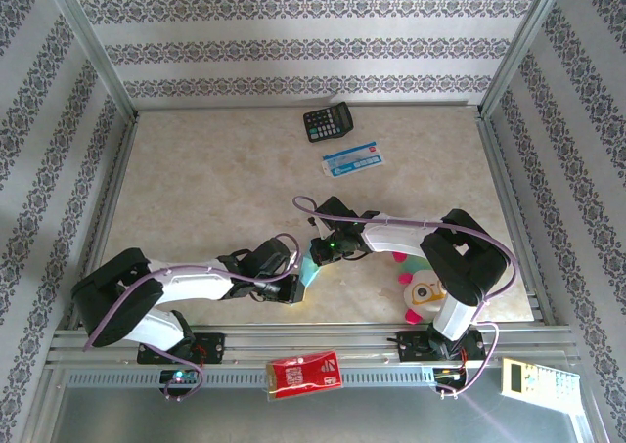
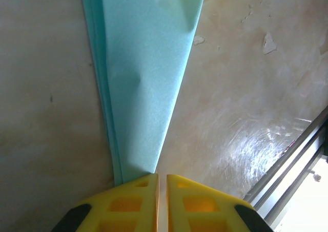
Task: Fold a paper plane with a square sheet of paper (pick it up from the middle)
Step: Perform the fifth fold on the wing at the bottom-center of the table.
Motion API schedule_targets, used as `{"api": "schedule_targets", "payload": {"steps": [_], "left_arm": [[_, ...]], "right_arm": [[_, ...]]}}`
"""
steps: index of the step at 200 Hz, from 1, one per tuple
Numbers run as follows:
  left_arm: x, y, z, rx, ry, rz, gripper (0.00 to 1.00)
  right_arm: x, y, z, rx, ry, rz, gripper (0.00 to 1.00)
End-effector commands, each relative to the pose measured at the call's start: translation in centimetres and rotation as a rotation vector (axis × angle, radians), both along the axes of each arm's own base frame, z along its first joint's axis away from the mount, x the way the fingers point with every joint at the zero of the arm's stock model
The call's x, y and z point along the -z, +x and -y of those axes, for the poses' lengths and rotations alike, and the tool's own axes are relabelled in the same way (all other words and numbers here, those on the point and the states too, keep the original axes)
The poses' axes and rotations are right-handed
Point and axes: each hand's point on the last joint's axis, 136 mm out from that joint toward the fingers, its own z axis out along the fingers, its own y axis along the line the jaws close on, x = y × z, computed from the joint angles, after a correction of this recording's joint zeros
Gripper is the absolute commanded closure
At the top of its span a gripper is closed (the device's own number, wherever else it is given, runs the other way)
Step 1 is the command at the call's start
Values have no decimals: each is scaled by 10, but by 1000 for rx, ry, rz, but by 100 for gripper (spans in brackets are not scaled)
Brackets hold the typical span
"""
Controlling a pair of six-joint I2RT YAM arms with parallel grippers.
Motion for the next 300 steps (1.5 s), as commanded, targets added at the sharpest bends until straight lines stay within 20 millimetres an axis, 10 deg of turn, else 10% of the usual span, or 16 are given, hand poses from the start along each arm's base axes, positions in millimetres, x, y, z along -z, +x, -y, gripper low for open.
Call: {"api": "schedule_targets", "payload": {"steps": [1,198,251,300], "left_arm": [[10,-8,-17,-28,55,-35,85],[20,-24,-48,-120,53,-117,90],[-36,-8,-13,-44,-148,11,86],[-42,2,12,9,-181,17,82]], "right_arm": [[45,-27,41,23,-211,-101,94],[53,-32,51,15,-274,-137,95],[52,-31,50,17,-267,-134,95],[52,-31,49,18,-266,-136,95]]}}
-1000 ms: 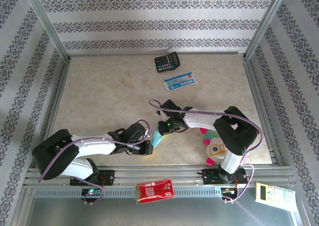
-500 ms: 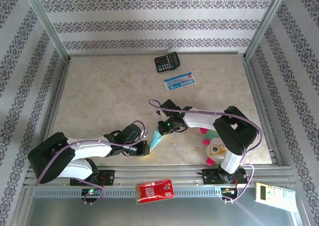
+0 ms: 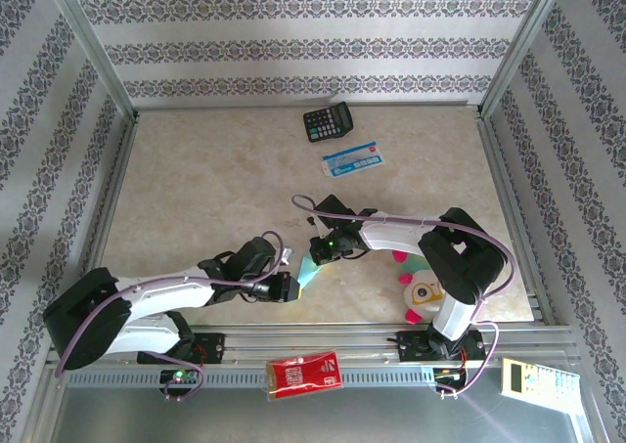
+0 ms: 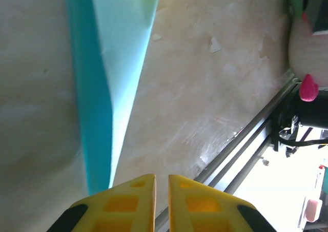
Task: Fold a paper plane with a square sheet of paper (pick it up from the middle)
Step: Perform the fifth fold on the wing at the bottom-center of the table.
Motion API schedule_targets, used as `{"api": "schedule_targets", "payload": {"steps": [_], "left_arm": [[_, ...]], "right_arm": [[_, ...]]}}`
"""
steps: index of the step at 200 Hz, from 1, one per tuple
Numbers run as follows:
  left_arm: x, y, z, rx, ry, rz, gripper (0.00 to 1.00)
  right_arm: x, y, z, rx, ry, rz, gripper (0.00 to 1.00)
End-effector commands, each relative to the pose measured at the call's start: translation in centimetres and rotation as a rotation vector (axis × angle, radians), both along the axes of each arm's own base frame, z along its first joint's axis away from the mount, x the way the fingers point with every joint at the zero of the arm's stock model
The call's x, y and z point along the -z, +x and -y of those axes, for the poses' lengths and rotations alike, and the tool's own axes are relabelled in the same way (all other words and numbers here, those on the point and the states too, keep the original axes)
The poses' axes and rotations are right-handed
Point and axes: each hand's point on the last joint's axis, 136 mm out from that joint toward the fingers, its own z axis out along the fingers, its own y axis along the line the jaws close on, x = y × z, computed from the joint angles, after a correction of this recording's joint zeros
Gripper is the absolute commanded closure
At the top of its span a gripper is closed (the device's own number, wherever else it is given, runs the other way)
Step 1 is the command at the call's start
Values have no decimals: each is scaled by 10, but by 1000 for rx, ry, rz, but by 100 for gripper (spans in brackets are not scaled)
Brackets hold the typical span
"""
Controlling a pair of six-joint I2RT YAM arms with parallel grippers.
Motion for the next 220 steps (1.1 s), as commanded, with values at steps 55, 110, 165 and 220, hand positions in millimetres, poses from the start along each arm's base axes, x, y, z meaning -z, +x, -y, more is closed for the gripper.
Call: {"api": "schedule_targets", "payload": {"steps": [55,110,165,220], "left_arm": [[9,23,11,2,27,12,83],[29,23,-1,-14,74,-24,86],[39,21,-11,-30,84,-54,88],[49,15,-20,-33,122,-74,90]], "right_arm": [[51,-30,48,13,-242,-115,95],[50,-31,49,14,-241,-114,95],[51,-31,49,13,-241,-114,95],[50,-30,48,12,-240,-114,95]]}}
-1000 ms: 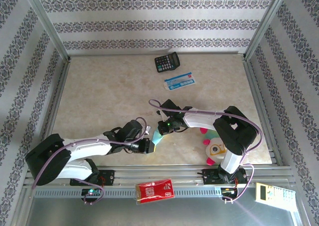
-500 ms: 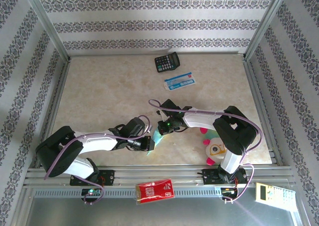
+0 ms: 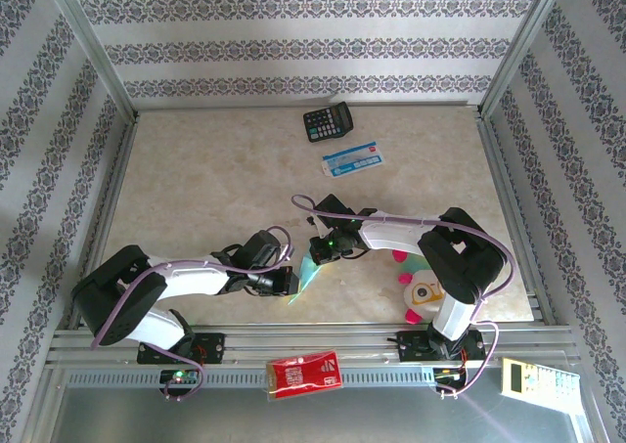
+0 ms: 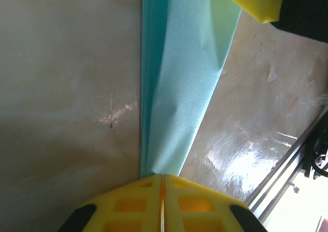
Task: Fold a paper plane with a square sheet of paper (pick it up from the middle)
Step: Perform the fifth fold on the wing at the bottom-center of the table.
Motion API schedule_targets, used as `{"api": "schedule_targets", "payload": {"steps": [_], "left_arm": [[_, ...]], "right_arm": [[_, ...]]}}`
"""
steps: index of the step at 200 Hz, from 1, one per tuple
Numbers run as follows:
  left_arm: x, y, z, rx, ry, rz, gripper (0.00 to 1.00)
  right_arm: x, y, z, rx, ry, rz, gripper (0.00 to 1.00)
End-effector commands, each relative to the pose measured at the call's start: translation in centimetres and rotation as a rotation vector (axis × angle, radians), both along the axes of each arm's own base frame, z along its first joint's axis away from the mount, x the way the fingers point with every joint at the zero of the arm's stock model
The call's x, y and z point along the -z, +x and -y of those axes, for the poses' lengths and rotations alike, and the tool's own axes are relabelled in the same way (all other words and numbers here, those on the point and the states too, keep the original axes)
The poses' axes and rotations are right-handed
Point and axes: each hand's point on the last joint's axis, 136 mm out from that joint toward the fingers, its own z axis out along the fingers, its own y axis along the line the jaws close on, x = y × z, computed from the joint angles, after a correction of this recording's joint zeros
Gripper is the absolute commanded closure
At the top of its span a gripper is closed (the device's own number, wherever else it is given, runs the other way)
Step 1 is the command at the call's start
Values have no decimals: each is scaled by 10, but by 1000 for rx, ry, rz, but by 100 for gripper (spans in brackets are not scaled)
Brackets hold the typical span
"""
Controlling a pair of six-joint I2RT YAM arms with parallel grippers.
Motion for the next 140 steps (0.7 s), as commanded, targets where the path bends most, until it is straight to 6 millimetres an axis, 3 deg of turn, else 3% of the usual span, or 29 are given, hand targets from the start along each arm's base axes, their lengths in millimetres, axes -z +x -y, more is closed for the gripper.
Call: {"api": "schedule_targets", "payload": {"steps": [1,73,140], "left_arm": [[15,-6,-13,3,50,-18,90],[33,-21,-37,-16,149,-70,98],[47,-30,-54,-11,249,-99,100]], "right_arm": [[50,-30,49,12,-237,-111,95],[29,-18,30,-3,-170,-76,90],[-35,-3,-5,-27,13,-13,86]]}}
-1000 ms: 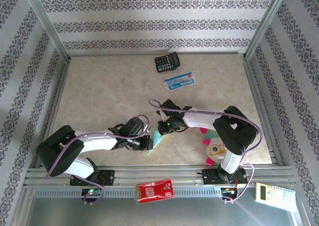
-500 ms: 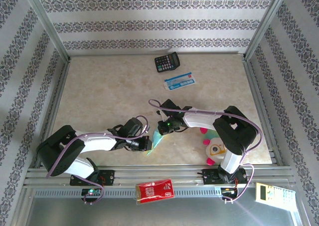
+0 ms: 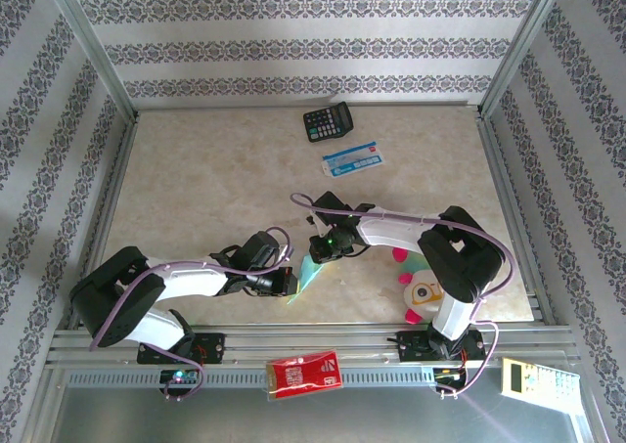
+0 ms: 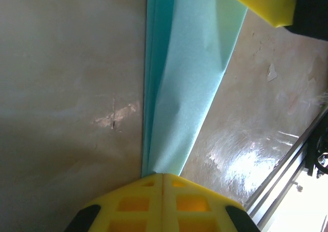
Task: Fold a paper plane with a square sheet of paper (pick it up from the middle)
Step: Perform the fifth fold on the wing at the bottom-center of the table.
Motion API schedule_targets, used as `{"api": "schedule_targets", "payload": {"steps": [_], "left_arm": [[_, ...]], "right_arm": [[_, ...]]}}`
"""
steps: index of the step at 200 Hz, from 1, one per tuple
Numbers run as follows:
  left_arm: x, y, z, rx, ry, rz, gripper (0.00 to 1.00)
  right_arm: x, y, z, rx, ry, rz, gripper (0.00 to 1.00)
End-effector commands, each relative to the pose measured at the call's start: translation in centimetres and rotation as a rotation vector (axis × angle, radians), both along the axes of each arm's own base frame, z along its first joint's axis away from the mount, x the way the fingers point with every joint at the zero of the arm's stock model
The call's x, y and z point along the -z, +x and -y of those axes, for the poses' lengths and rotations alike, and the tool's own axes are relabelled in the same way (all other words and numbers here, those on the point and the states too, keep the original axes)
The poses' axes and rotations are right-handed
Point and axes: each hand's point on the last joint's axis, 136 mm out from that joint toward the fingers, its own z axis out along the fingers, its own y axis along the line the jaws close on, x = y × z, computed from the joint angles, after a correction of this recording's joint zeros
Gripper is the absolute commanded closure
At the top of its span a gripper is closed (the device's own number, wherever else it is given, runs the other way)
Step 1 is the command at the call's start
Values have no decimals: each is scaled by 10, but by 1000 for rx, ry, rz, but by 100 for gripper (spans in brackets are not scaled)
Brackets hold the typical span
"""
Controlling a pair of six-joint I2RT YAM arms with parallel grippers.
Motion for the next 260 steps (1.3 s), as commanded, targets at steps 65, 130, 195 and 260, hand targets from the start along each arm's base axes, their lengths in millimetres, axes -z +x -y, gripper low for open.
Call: {"api": "schedule_targets", "payload": {"steps": [65,130,195,260], "left_arm": [[51,-31,-53,-24,255,-130,100],[51,-31,-54,-30,260,-131,100],[52,-31,-55,-27,269,-133,100],[58,-36,-61,-13,301,-149,100]], "right_arm": [[-42,-34,-13,65,232,-58,89],[-22,-61,-33,80,310,-130,91],[-4,-65,-39,70,288,-166,92],[5,-44,-26,85,243,-153,92]]}}
